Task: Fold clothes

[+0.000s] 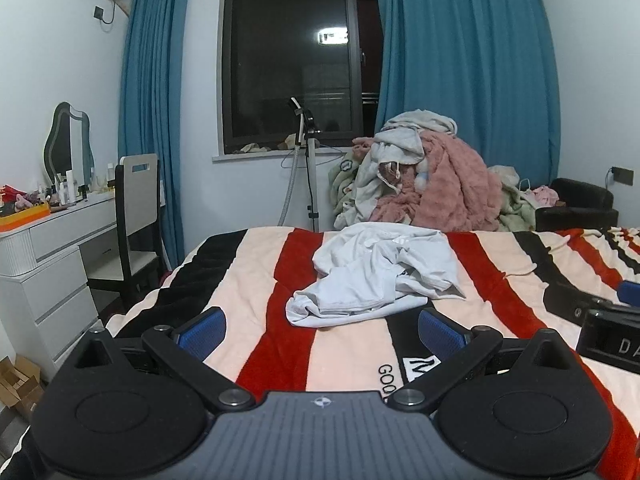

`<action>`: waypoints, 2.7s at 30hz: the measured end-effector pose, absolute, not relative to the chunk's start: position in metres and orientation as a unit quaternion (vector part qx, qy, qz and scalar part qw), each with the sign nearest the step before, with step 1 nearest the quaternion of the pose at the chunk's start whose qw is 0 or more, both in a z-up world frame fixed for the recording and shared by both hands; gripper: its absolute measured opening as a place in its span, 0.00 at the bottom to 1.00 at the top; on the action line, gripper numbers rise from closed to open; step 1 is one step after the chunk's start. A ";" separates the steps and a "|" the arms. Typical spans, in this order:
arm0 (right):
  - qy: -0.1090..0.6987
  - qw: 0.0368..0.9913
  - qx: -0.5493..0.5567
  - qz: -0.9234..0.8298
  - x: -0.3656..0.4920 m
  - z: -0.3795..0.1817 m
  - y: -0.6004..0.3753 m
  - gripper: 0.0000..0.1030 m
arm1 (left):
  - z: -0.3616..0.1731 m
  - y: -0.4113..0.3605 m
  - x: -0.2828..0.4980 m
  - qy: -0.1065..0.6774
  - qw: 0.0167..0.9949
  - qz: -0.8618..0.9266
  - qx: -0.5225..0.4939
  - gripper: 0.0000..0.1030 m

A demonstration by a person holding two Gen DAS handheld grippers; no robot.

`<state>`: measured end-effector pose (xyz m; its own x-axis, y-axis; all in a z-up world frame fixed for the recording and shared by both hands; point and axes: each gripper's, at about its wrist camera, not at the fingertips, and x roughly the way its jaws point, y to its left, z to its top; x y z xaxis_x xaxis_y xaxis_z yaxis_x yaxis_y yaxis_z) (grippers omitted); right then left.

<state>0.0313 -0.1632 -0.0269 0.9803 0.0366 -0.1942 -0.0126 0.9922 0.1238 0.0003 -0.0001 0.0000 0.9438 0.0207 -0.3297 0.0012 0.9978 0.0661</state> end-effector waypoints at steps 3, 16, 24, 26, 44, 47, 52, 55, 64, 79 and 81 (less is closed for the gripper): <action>0.103 0.993 0.061 0.012 0.032 -0.026 -0.162 0.96 | 0.000 -0.002 0.002 0.169 0.985 0.005 0.038 1.00; 0.101 0.993 0.057 0.008 0.036 -0.040 -0.168 0.96 | 0.003 -0.002 -0.005 0.153 0.987 0.008 0.039 1.00; 0.104 0.993 0.056 0.006 0.037 -0.035 -0.165 0.96 | 0.003 -0.001 -0.007 0.151 0.988 0.007 0.040 1.00; 0.105 0.993 0.057 0.006 0.037 -0.035 -0.165 0.96 | 0.003 -0.001 -0.007 0.151 0.988 0.007 0.040 1.00; 0.109 0.992 0.066 0.002 0.035 -0.033 -0.167 0.96 | 0.002 0.001 -0.005 0.154 0.987 0.005 0.034 1.00; 0.109 0.992 0.069 0.000 0.035 -0.032 -0.169 0.96 | 0.002 0.003 -0.005 0.154 0.988 0.001 0.023 1.00; 0.104 0.992 0.068 -0.006 0.035 -0.030 -0.169 0.96 | 0.002 0.008 -0.005 0.151 0.988 -0.001 -0.001 1.00; 0.103 0.992 0.075 -0.011 0.038 -0.026 -0.172 0.96 | 0.000 0.010 -0.002 0.153 0.988 0.002 -0.005 1.00; 0.030 0.994 0.107 -0.020 0.063 0.039 -0.199 0.96 | -0.018 -0.005 0.053 0.206 0.978 -0.029 0.006 1.00; 0.104 0.990 0.095 -0.022 0.133 -0.051 -0.227 0.96 | -0.109 -0.063 0.279 0.261 0.957 -0.074 0.108 0.59; 0.109 0.990 0.088 -0.028 0.146 -0.060 -0.225 0.96 | -0.116 -0.062 0.299 0.265 0.956 -0.073 0.102 0.40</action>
